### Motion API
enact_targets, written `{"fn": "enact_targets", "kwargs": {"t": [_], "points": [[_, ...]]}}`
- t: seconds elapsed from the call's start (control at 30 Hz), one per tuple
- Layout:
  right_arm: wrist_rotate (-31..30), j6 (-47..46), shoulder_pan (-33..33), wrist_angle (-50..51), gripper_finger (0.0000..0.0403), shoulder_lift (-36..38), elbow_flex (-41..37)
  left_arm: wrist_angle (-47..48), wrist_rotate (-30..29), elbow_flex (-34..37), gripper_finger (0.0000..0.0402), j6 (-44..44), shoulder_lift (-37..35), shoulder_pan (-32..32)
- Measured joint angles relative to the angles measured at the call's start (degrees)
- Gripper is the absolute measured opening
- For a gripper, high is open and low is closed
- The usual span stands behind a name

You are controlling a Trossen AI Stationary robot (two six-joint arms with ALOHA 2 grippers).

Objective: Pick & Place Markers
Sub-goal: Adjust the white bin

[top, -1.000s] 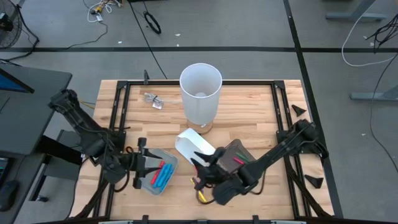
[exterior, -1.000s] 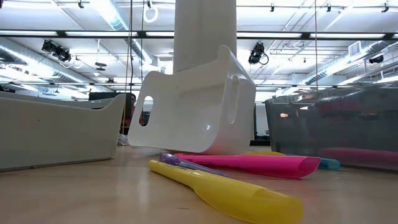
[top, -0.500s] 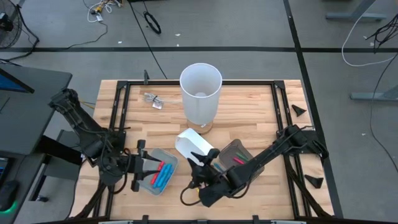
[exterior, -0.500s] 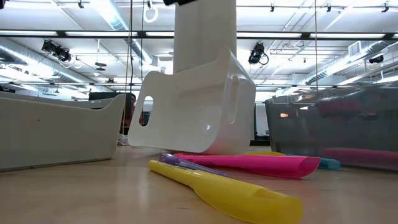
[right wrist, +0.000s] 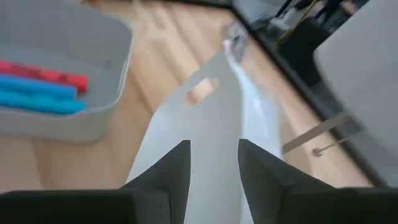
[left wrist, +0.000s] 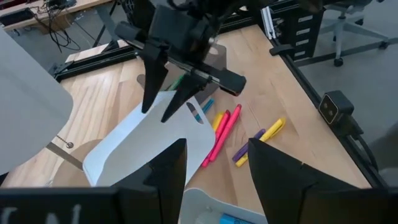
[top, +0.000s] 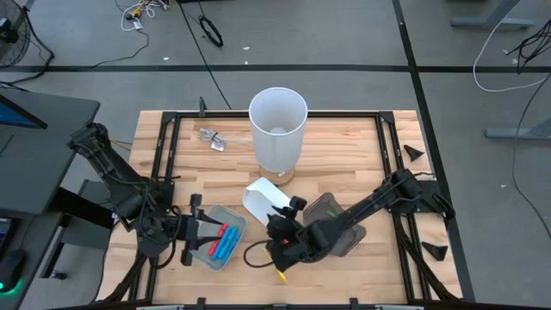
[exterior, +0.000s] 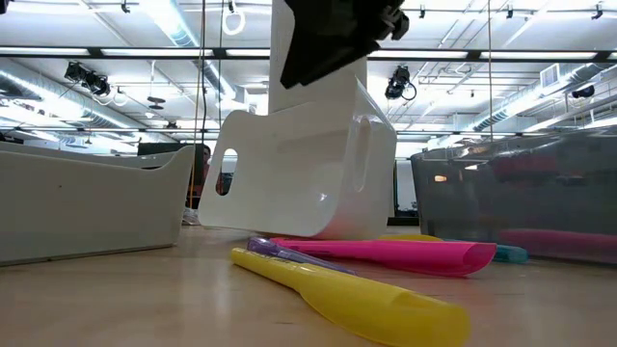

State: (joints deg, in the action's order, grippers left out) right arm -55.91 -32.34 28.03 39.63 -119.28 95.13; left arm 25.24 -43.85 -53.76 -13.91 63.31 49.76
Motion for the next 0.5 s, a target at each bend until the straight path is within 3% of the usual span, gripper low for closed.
{"fn": "enact_targets", "kwargs": {"t": [0.17,0.5], "points": [[5.2,-0.2,-1.3,2.6,0.0135,0.0,0.0,0.1,0.2,0.0,0.0177,0.0,0.0,0.0],[4.0,-0.7,-2.3,10.3,0.0124,0.0,0.0,0.1,0.2,0.0,0.0177,0.0,0.0,0.0]]}}
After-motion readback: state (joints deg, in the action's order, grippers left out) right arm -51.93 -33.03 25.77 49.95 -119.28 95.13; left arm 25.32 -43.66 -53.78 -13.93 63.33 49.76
